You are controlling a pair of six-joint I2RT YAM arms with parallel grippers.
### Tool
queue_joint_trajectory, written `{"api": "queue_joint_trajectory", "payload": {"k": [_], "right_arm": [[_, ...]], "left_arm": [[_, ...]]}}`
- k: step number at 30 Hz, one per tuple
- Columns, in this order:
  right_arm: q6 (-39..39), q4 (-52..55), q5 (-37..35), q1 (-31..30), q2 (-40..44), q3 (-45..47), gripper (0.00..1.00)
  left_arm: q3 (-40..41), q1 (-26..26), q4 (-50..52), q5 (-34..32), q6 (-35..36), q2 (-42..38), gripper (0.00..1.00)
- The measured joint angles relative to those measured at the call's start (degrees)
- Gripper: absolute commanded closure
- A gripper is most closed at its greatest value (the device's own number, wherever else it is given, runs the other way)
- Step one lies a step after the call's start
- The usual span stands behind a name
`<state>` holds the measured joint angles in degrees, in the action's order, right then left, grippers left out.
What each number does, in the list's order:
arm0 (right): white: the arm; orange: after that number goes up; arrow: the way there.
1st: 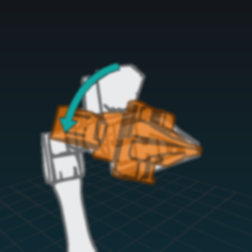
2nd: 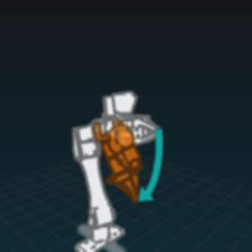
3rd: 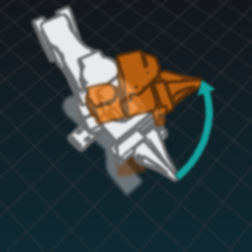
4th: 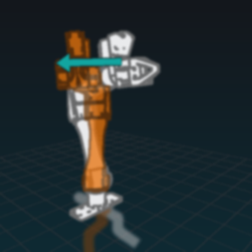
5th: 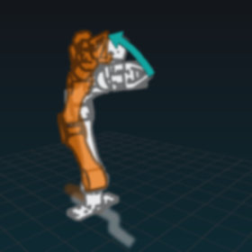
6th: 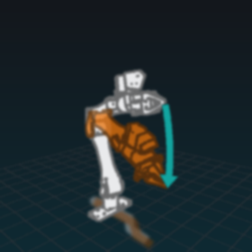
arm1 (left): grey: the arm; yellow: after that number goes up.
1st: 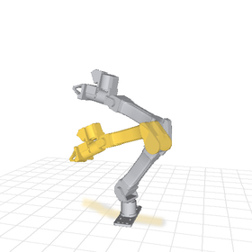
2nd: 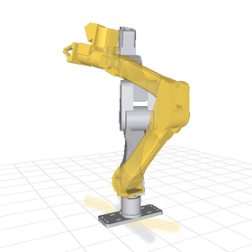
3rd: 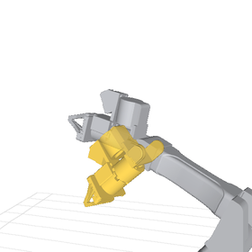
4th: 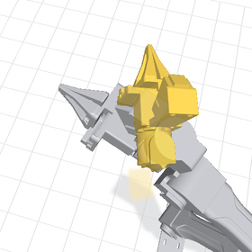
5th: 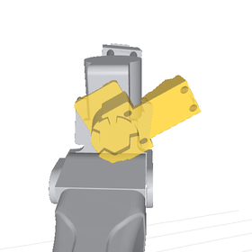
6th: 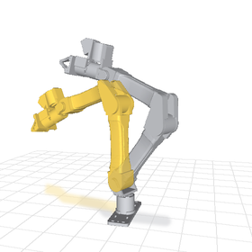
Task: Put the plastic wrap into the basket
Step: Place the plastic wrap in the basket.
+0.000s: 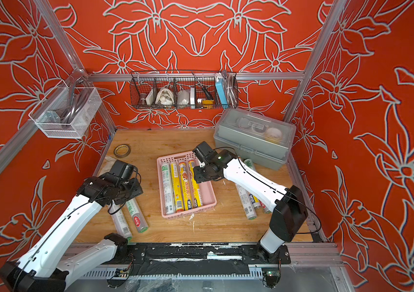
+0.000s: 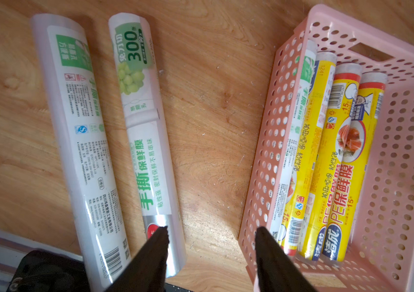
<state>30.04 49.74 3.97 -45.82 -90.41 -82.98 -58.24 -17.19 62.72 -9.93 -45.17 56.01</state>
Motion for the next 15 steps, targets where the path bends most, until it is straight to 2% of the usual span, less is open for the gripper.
{"api": "queue_joint_trajectory", "payload": {"k": [6, 12, 13, 15], "right_arm": [[-1.2, 0.1, -1.7, 0.0, 7.5, 4.9, 0.46], [-2.8, -0.2, -3.9, 0.0, 14.6, 9.4, 0.41], [-3.0, -0.2, -4.2, 0.0, 15.2, 10.0, 0.40], [-3.6, -0.3, -5.0, 0.2, 16.2, 11.5, 0.39]], "left_arm": [[0.7, 0.4, 2.4, -1.3, -3.0, -0.1, 0.44], [4.4, 1.7, 4.3, -3.1, -5.8, -0.4, 0.44], [5.0, 2.0, 4.5, -3.3, -6.1, -0.4, 0.43], [6.6, 2.6, 4.8, -3.8, -6.8, -0.3, 0.30]]}}
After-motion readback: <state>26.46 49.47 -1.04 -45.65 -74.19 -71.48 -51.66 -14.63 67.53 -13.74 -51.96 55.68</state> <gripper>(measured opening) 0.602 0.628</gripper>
